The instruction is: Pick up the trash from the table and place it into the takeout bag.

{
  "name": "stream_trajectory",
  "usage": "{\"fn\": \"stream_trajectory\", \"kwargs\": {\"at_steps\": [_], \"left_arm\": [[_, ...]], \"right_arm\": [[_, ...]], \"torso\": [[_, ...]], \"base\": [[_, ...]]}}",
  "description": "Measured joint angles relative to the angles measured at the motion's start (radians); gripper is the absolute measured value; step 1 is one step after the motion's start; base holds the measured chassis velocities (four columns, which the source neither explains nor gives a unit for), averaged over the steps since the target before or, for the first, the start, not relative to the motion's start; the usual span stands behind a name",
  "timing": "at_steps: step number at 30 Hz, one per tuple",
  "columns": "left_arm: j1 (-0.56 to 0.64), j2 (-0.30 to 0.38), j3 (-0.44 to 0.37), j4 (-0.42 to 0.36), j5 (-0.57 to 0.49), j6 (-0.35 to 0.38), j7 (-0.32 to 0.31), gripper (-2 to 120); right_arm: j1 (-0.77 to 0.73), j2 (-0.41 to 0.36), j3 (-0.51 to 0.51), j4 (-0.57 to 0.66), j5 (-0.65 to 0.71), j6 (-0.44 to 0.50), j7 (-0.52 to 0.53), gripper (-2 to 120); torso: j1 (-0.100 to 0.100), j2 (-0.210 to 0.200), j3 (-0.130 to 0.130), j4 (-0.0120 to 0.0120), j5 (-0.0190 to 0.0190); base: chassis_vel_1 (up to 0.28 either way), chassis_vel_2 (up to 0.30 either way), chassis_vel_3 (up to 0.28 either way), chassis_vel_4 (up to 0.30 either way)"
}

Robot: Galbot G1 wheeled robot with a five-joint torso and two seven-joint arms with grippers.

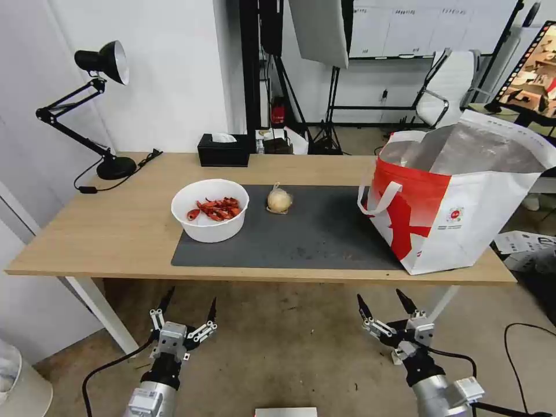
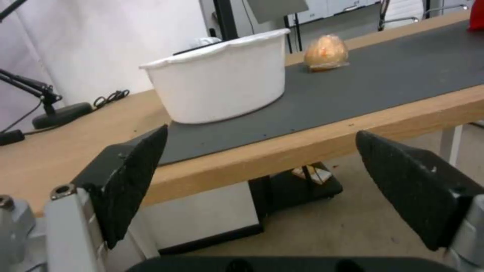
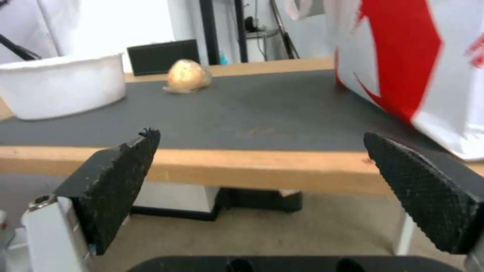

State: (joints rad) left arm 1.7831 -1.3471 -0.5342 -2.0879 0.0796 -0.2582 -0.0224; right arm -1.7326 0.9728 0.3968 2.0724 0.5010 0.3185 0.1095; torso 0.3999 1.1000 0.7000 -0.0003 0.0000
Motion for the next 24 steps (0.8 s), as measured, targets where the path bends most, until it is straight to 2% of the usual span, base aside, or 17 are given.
{"fn": "stream_trajectory", "kwargs": {"at_steps": [5,8,9,12,13,15,16,17,19,21,22,24], "left_arm": [[-0.008,0.016,0.001,-0.006,-0.008,0.013,0.000,100],[-0.011,0.028,-0.001,-0.014,-0.018,0.026,0.000,100],[-0.011,0.028,-0.001,-0.014,-0.018,0.026,0.000,100],[-0.007,0.026,-0.010,-0.026,-0.022,0.030,-0.001,100],[-0.007,0.026,-0.010,-0.026,-0.022,0.030,-0.001,100],[-0.001,0.020,-0.013,-0.032,-0.022,0.032,-0.001,100],[0.003,0.016,-0.015,-0.033,-0.022,0.032,-0.001,100],[0.003,0.016,-0.015,-0.033,-0.022,0.032,-0.001,100],[0.013,0.010,-0.020,-0.036,-0.021,0.032,0.000,100],[0.023,0.004,-0.026,-0.039,-0.021,0.032,0.001,100],[0.023,0.004,-0.026,-0.039,-0.021,0.032,0.001,100],[0.028,0.001,-0.032,-0.045,-0.021,0.031,0.001,100]], "right_arm": [[0.096,-0.069,-0.049,0.007,0.059,-0.009,-0.044,100],[0.282,-0.169,-0.131,-0.007,0.151,-0.069,-0.078,100],[0.282,-0.169,-0.131,-0.007,0.151,-0.069,-0.078,100],[0.521,-0.253,-0.271,-0.056,0.221,-0.119,-0.057,100],[0.521,-0.253,-0.271,-0.056,0.221,-0.119,-0.057,100],[0.678,-0.281,-0.376,-0.098,0.256,-0.138,-0.040,100],[0.775,-0.285,-0.448,-0.132,0.277,-0.155,-0.031,100],[0.775,-0.285,-0.448,-0.132,0.277,-0.155,-0.031,100],[0.907,-0.273,-0.551,-0.189,0.294,-0.185,-0.009,100],[1.073,-0.231,-0.660,-0.278,0.313,-0.218,0.025,100],[1.073,-0.231,-0.660,-0.278,0.313,-0.218,0.025,100],[1.216,-0.170,-0.748,-0.388,0.332,-0.252,0.042,100]], "torso": [[0.000,0.000,0.000,0.0003,0.0001],[0.000,0.000,0.000,0.0004,0.0001],[0.000,0.000,0.000,0.0004,0.0001],[0.000,0.000,0.000,0.0005,0.0000],[0.000,0.000,0.000,0.0005,0.0000],[0.000,0.000,0.000,0.0002,-0.0002],[0.000,0.000,0.000,0.0005,-0.0002],[0.000,0.000,0.000,0.0005,-0.0002],[0.000,0.000,0.000,0.0004,0.0001],[0.000,0.000,0.000,0.0004,-0.0002],[0.000,0.000,0.000,0.0004,-0.0002],[0.000,0.000,0.000,0.0005,0.0000]], "base": [[0.000,0.000,0.000,0.000],[0.000,0.000,0.000,0.000],[0.000,0.000,0.000,0.000],[0.000,0.000,0.000,0.000],[0.000,0.000,0.000,0.000],[0.000,0.000,0.000,0.000],[0.000,0.000,0.000,0.000],[0.000,0.000,0.000,0.000],[0.000,0.000,0.000,0.000],[0.000,0.000,0.000,0.000],[0.000,0.000,0.000,0.000],[0.000,0.000,0.000,0.000]]}}
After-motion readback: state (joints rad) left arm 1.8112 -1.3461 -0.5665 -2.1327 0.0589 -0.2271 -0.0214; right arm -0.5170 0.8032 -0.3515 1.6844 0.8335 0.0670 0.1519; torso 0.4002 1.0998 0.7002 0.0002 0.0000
